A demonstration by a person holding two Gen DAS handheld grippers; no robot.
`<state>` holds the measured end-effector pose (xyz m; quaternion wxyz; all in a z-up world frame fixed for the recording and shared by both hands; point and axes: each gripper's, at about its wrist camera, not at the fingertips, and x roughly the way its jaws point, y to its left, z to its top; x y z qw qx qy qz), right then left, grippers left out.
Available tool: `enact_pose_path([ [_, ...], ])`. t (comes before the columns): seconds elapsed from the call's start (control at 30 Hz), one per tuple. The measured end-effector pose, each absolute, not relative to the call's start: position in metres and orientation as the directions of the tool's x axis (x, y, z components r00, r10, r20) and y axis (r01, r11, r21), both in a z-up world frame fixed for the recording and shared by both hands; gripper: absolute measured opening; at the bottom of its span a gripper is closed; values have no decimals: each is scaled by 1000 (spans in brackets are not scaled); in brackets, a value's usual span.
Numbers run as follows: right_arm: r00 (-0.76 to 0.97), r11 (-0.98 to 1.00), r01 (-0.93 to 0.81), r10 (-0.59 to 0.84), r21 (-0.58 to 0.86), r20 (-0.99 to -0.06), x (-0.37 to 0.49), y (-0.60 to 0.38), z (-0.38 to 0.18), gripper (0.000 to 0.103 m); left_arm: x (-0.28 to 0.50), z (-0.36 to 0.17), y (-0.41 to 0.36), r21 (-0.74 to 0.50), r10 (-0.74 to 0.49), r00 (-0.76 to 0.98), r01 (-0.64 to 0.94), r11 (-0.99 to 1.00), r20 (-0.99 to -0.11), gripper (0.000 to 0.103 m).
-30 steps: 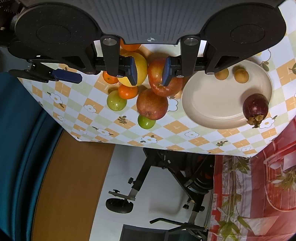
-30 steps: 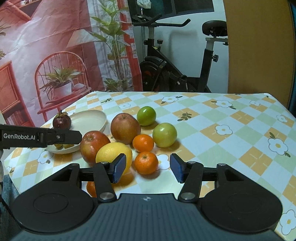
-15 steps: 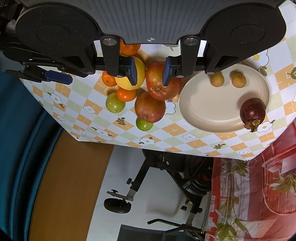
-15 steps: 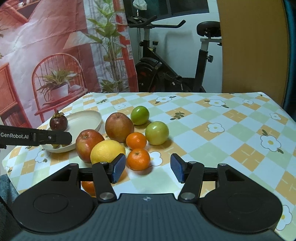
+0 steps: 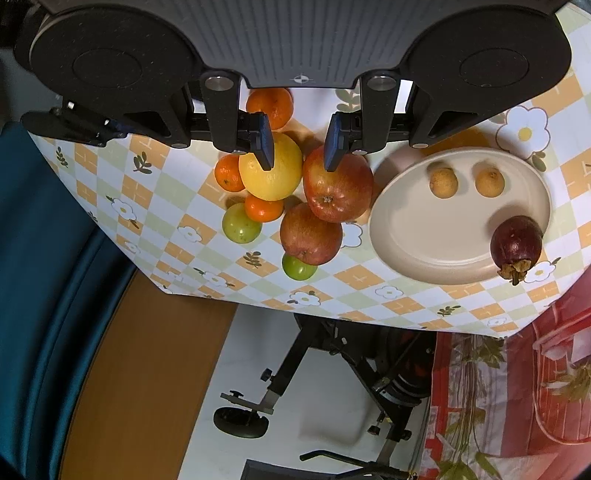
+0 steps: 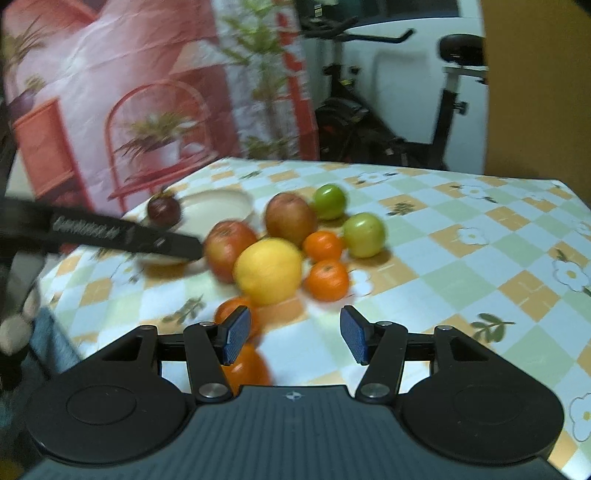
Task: Organize fruits
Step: 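Move both tools back toward the remaining fruit cluster, then close the right tool around a tangerine in front of the lemon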
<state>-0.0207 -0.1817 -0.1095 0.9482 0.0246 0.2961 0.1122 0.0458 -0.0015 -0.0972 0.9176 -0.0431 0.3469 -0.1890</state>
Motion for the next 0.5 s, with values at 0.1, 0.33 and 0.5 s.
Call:
enact_pose_path([
  [0.1, 783, 965, -244, 253, 93, -568, -22, -171, -112, 57, 46, -98, -2, -213, -379, 682, 318, 924, -625, 31],
  [0.33, 733, 945, -311, 303, 97, -609, -19, -159, -122, 57, 44, -100, -4, -235, -404, 652, 334, 913, -641, 31],
  [0.5, 690, 938, -335, 311, 92, -653, -18, -155, -129, 53, 41, -104, -12, -254, -448, 610, 381, 889, -654, 31],
])
